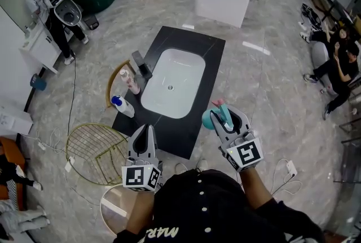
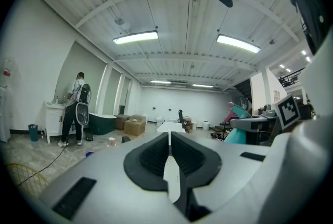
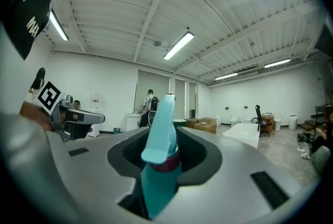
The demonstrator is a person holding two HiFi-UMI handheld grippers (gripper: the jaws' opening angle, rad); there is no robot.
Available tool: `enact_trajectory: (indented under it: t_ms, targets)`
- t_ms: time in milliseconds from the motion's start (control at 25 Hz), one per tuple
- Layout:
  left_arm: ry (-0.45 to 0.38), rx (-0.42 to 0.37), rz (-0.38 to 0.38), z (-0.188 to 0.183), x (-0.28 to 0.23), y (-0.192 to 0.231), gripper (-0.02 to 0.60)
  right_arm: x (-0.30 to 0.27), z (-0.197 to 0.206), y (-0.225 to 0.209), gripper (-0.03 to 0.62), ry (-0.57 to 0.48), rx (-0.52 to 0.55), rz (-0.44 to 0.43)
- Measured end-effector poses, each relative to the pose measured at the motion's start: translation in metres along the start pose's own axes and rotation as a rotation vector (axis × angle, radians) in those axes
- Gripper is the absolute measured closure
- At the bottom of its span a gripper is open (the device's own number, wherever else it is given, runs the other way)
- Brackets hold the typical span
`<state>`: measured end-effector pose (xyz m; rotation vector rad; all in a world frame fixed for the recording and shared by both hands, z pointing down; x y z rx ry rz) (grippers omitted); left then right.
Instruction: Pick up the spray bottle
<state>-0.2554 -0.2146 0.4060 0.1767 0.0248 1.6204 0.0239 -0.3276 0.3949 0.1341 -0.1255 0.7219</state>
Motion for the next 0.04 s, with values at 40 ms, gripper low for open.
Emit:
enact_trajectory:
  t_ms: [40]
  targets:
    - [-0.001, -0.001, 0.000, 0.0005, 0.0001, -0.0002, 0.560, -0.0006, 0.0001, -0.0002, 0.474, -0.002, 0.002, -0.002]
Point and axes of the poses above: the fingertips, and each gripper's own axes: x backward along the fingers, y to its left, z out of its underside, the point moved 10 cm from there along x, backward along the fingers, and after that the axes turned 10 degrees about -y, right-handed, at the moved point
